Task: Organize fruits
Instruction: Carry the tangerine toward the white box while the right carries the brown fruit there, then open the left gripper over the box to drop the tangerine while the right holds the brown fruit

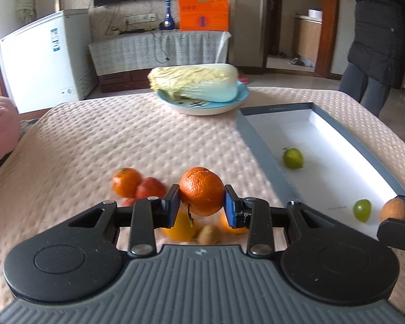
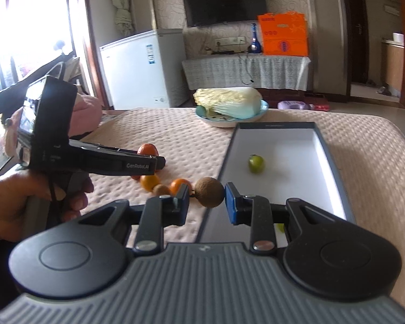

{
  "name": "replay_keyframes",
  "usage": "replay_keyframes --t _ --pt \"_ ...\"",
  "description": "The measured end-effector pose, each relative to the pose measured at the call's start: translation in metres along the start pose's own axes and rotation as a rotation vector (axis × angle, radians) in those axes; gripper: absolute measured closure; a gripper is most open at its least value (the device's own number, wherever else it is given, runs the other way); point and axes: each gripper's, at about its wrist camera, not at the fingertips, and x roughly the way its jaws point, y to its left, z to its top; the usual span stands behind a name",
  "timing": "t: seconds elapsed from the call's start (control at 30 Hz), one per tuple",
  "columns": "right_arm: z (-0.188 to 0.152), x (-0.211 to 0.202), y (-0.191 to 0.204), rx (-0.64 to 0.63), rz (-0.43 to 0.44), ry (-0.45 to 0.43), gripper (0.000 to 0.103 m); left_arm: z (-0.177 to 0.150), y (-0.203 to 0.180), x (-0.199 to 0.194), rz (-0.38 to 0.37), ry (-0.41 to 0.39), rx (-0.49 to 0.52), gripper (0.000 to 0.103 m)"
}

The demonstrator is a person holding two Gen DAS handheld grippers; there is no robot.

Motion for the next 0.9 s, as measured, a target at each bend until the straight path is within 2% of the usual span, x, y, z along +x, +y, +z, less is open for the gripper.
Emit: replay_keyframes --t 0.53,0.9 --pt "-0.009 0.002 -0.032 0.052 -0.116 0.06 0.072 0.022 -0.064 0.033 -0.142 -0.033 0.056 0.064" --pt "-0.012 0.008 -0.036 0.066 -0.119 0.094 0.072 0.031 -0.092 0.064 -0.191 -0.024 0.085 0.064"
